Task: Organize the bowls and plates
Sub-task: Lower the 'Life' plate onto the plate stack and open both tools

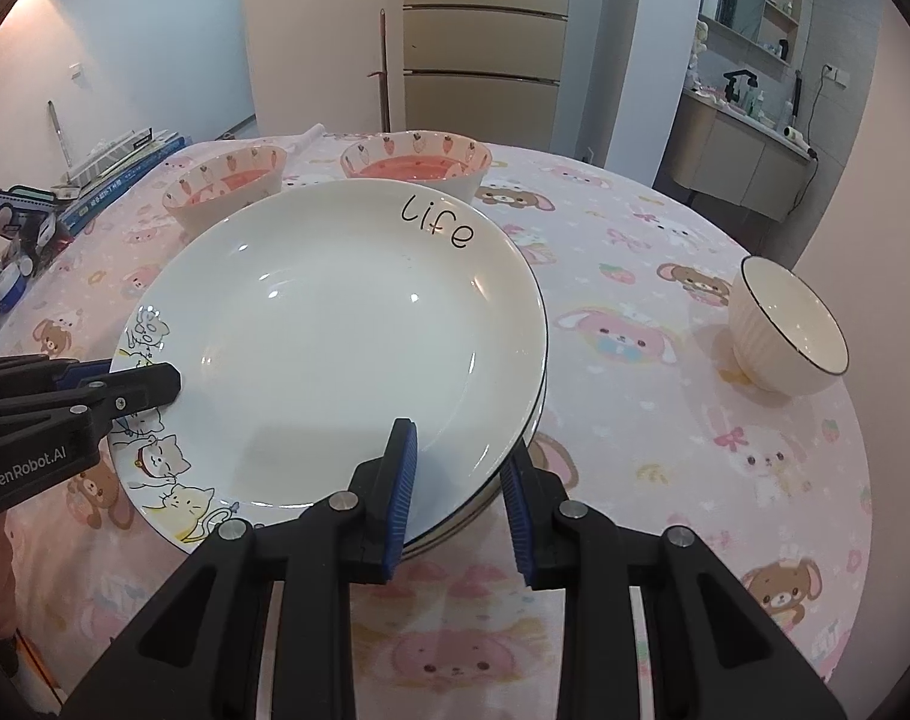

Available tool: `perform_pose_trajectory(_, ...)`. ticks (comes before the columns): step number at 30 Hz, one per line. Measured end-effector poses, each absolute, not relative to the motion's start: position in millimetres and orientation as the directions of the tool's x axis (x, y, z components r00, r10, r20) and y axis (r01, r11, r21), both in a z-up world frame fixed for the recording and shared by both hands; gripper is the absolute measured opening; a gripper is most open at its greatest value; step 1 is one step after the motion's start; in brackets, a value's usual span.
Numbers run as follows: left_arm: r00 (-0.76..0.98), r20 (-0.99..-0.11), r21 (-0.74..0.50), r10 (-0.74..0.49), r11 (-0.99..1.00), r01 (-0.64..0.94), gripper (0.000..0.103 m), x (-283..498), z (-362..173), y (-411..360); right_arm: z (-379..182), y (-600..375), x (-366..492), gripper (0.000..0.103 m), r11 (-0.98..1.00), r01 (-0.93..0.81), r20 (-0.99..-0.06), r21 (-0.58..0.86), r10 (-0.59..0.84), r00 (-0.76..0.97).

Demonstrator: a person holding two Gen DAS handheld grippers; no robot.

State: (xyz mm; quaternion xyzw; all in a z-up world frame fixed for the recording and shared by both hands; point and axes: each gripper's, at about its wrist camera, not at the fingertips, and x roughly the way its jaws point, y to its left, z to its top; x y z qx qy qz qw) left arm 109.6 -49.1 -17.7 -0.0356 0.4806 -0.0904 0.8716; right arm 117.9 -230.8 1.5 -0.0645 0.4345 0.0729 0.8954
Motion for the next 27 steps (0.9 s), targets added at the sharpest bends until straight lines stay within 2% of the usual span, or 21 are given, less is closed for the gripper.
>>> perform_pose_trajectory(11,0.511,-0.838,-0.141,-0.19,0.981,0.134,0.026,95,-12,-56,7,-238,107,0.027,0.986,-0.161,-0.81,-0.039,0.063,0.582)
perform_pose_trajectory(16,0.532,-0.828,-0.114,-0.176,0.983,0.147,0.026,83,-4,-63,10,-246,100,0.027,0.99,-0.141,-0.824,0.014,0.091,0.559)
perform_pose_trajectory(27,0.488,-0.847,-0.178,-0.213,0.977,0.116,0.028,95,-14,-55,5,-254,111,0.028,0.987,-0.127,-0.844,0.103,0.154,0.514)
